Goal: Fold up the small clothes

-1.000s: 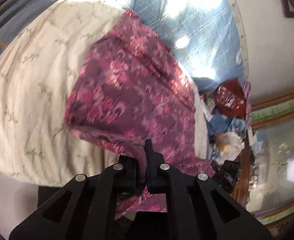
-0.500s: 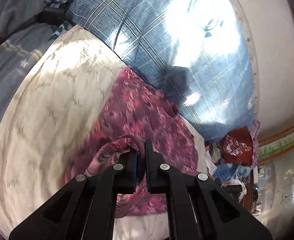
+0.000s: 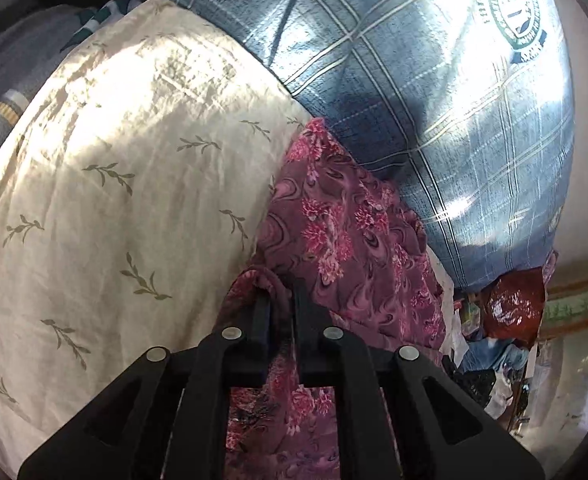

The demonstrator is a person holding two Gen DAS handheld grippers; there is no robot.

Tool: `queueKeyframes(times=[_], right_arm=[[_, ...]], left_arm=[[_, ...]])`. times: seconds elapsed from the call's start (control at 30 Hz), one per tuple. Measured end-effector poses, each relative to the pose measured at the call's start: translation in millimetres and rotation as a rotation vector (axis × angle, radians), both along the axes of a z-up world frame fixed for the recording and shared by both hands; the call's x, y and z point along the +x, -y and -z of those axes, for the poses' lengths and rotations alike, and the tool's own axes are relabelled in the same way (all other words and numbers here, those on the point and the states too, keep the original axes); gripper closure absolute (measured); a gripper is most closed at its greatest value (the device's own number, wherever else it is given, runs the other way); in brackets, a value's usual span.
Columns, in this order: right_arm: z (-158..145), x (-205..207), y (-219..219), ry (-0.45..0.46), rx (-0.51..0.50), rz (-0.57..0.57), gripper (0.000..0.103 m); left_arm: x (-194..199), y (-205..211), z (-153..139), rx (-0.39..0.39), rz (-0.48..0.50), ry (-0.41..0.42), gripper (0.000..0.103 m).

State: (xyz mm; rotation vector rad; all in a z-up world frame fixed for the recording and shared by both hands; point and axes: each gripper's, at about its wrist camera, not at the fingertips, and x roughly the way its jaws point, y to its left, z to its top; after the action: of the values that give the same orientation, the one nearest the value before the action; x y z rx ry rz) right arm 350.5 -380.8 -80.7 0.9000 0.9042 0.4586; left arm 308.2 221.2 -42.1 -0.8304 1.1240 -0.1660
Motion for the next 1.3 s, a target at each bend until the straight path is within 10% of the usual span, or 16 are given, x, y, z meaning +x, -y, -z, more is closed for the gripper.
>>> queueKeyframes(times=[0.1, 0.3, 0.53, 0.63, 0.73, 0.8, 0.87, 1.07, 1.13, 1.3], right_arm=[[-16.3, -9.4, 3.4, 0.027, -0.045, -0.017, 0.091], [-28.5, -29.7, 6.9, 0.028, -0.037, -0.057, 0.065], [-22.1, -30.1, -11.9, 0.036, -0.103, -0.079, 0.066], [-31.8, -21.1, -18.0, 0.047, -0.184, -0.115, 0.083], [-42.6, -16.4, -28.0, 0.059, -0.272, -0.192, 0.095], [-48.0, -10.0, -27.4, 0.055, -0.22, -0.215, 0.095], [-55.4, 0.6, -20.3, 0.069, -0.132, -0.185, 0.095], [-36.1, 56.6, 15.5, -0.009, 0.034, 0.087, 0.087], [-24.0, 60.0, 21.2, -0.056, 0.019, 0.121, 0.086], [-27.9, 40.3, 18.2, 0.015, -0.046, 0.08, 0.08]], left_arm=[[-12.9, -2.4, -21.8, 0.014, 0.036, 0.039, 0.055], [-47.1, -0.6, -45.6, 0.012, 0.094, 0.085, 0.034], [-51.1, 22.9, -17.7, 0.04, 0.122, -0.003, 0.032], [-43.3, 22.4, -25.0, 0.03, 0.109, 0.013, 0.033], [-34.2, 25.8, -31.7, 0.027, 0.132, 0.024, 0.057], [-24.7, 25.7, -34.2, -0.015, 0.148, 0.027, 0.085], [-10.5, 22.6, -38.0, -0.01, 0.121, 0.033, 0.092], [36.9, -26.5, -31.8, -0.009, -0.13, 0.016, 0.091], [37.0, -33.2, -31.4, -0.015, -0.095, 0.011, 0.09], [-0.3, -4.9, -52.3, 0.027, 0.19, 0.082, 0.047]])
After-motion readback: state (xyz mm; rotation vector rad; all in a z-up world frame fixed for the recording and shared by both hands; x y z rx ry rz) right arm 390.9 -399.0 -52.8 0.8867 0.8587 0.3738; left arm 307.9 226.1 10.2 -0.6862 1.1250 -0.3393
